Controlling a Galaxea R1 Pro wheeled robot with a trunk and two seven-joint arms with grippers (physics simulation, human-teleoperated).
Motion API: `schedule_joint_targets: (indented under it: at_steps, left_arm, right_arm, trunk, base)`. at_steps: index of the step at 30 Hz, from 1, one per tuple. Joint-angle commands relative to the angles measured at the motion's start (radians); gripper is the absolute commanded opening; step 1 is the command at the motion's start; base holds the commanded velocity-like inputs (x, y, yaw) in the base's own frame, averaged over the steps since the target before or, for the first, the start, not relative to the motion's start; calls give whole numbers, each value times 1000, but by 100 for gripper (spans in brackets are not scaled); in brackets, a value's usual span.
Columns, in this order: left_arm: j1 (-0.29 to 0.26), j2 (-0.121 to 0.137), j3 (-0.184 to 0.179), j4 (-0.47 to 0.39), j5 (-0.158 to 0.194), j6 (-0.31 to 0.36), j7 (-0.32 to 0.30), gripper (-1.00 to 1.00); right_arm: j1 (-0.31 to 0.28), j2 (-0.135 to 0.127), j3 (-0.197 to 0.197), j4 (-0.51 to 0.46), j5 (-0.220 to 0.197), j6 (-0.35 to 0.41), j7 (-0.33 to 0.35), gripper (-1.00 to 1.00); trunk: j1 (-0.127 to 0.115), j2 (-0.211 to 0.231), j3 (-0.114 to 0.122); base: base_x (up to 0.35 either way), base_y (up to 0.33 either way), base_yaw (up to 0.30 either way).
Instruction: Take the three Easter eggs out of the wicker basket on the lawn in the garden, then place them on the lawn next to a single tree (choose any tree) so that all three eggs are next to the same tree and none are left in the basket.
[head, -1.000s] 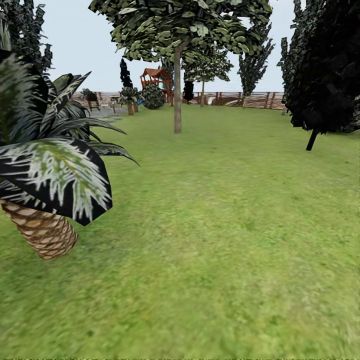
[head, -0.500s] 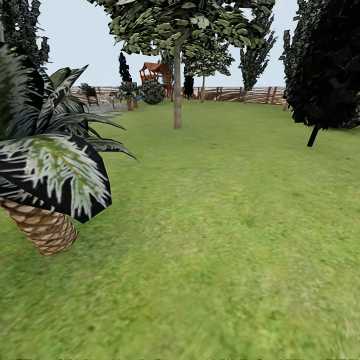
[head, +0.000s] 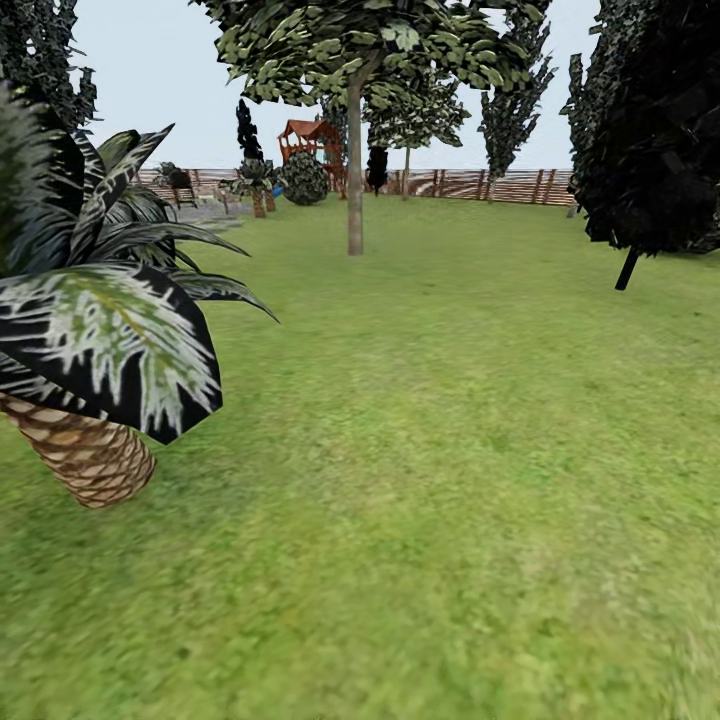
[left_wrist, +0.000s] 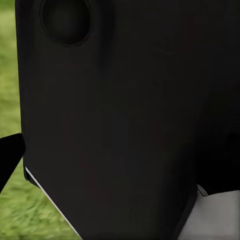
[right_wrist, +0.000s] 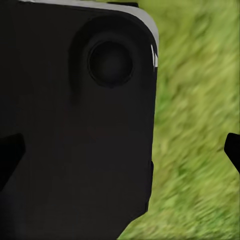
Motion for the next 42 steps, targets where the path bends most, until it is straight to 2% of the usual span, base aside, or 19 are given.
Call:
schedule_joint_targets:
  at_steps: [1, 11, 34, 42]
  left_arm:
    - [-1, 0, 6, 0, 7, -2, -1, 100]
    - [0, 0, 6, 2, 6, -2, -1, 100]
    - [0, -2, 6, 2, 6, -2, -1, 100]
    - [-1, -2, 6, 2, 6, -2, -1, 100]
  right_arm:
    - [-1, 0, 1, 0, 0, -3, 0, 100]
    - [-1, 0, -3, 1, -1, -5, -1, 100]
    - [-1, -1, -3, 4, -3, -5, -1, 100]
    - [-1, -3, -4, 4, -10, -5, -1, 100]
  trunk:
    - [0, 0, -1]
    - [0, 0, -1]
    - [0, 0, -1]
    - [0, 0, 5]
  base:
    - [0, 0, 0]
    - [92, 0, -152]
    - [332, 0, -13]
    - [339, 0, -222]
